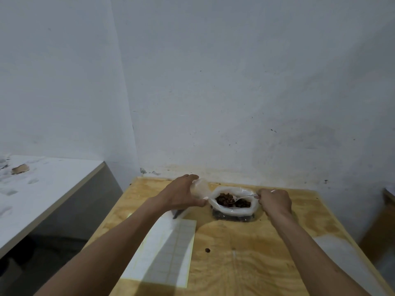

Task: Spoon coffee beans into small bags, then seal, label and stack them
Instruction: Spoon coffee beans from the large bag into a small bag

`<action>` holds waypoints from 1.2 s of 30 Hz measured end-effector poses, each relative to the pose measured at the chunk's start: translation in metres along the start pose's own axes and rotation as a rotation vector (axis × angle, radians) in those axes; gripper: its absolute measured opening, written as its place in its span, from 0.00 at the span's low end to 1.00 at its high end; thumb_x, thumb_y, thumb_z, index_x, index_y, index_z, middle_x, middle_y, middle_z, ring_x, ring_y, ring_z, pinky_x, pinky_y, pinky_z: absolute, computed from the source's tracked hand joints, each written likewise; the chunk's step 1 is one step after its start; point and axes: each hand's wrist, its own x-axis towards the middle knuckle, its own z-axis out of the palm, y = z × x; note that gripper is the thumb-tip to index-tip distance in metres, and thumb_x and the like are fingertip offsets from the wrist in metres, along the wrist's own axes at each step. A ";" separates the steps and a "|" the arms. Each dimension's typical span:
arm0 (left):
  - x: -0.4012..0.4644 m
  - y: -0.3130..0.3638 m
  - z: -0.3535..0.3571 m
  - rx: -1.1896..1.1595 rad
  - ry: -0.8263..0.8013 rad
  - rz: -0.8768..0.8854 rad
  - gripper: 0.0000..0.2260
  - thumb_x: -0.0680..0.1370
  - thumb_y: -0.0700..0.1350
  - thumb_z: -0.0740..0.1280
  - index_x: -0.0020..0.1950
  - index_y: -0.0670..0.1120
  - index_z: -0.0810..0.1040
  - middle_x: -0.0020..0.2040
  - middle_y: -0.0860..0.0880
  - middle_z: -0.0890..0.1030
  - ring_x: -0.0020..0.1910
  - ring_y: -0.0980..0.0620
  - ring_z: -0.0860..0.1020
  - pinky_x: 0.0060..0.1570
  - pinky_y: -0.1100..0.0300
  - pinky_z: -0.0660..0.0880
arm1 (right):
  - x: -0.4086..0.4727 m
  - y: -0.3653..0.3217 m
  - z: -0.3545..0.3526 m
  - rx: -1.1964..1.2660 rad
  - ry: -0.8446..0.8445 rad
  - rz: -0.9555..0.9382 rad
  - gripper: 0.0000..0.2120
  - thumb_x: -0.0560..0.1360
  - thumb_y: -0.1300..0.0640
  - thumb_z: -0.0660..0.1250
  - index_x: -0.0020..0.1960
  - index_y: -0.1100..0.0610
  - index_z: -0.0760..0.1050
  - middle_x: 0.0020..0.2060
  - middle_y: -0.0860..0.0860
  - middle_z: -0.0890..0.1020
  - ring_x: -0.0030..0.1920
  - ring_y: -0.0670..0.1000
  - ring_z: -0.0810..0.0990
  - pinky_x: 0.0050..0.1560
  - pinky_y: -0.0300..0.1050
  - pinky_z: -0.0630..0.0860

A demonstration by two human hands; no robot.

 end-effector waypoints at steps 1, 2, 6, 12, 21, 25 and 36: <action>0.000 -0.002 -0.004 -0.023 0.001 -0.007 0.43 0.69 0.62 0.76 0.77 0.46 0.66 0.70 0.49 0.75 0.63 0.49 0.75 0.60 0.55 0.74 | 0.002 -0.003 -0.001 0.017 0.005 0.005 0.10 0.71 0.57 0.69 0.35 0.62 0.80 0.34 0.57 0.82 0.33 0.58 0.77 0.35 0.46 0.72; 0.000 -0.003 -0.008 -0.035 0.000 -0.017 0.43 0.69 0.62 0.77 0.77 0.46 0.66 0.70 0.49 0.75 0.63 0.49 0.75 0.60 0.55 0.74 | 0.003 -0.007 -0.002 0.031 0.005 0.001 0.10 0.71 0.56 0.70 0.35 0.62 0.81 0.34 0.57 0.83 0.34 0.58 0.79 0.37 0.47 0.73; -0.002 -0.006 -0.015 -0.036 -0.003 -0.043 0.43 0.69 0.63 0.77 0.77 0.46 0.66 0.69 0.48 0.75 0.62 0.48 0.75 0.58 0.56 0.74 | 0.000 -0.024 -0.004 0.075 -0.017 -0.057 0.11 0.73 0.55 0.71 0.36 0.61 0.82 0.33 0.55 0.83 0.33 0.56 0.78 0.37 0.48 0.73; -0.007 -0.005 -0.016 -0.057 0.002 -0.063 0.43 0.69 0.62 0.77 0.77 0.45 0.66 0.71 0.47 0.75 0.64 0.47 0.75 0.61 0.54 0.74 | -0.021 -0.049 0.013 0.106 -0.095 -0.167 0.14 0.76 0.54 0.70 0.38 0.64 0.83 0.29 0.54 0.81 0.29 0.53 0.75 0.35 0.45 0.71; -0.014 -0.001 -0.013 -0.034 0.053 -0.068 0.35 0.71 0.60 0.76 0.71 0.43 0.72 0.63 0.46 0.79 0.57 0.47 0.78 0.58 0.49 0.77 | -0.045 -0.057 0.023 -0.007 -0.050 -0.519 0.19 0.80 0.50 0.67 0.35 0.59 0.81 0.23 0.51 0.73 0.28 0.51 0.71 0.33 0.47 0.68; -0.012 -0.001 -0.013 -0.053 0.065 -0.064 0.37 0.71 0.59 0.76 0.74 0.44 0.70 0.67 0.45 0.77 0.61 0.47 0.76 0.60 0.51 0.76 | -0.042 -0.061 0.011 -0.033 0.014 -0.548 0.18 0.80 0.50 0.66 0.36 0.60 0.80 0.23 0.50 0.73 0.28 0.51 0.72 0.33 0.46 0.68; -0.003 0.007 -0.016 -0.110 0.084 -0.053 0.41 0.69 0.63 0.76 0.75 0.45 0.69 0.67 0.46 0.78 0.60 0.48 0.76 0.53 0.58 0.72 | -0.007 -0.024 -0.019 -0.319 0.134 -0.505 0.21 0.81 0.48 0.65 0.35 0.60 0.79 0.26 0.54 0.78 0.28 0.53 0.76 0.28 0.43 0.67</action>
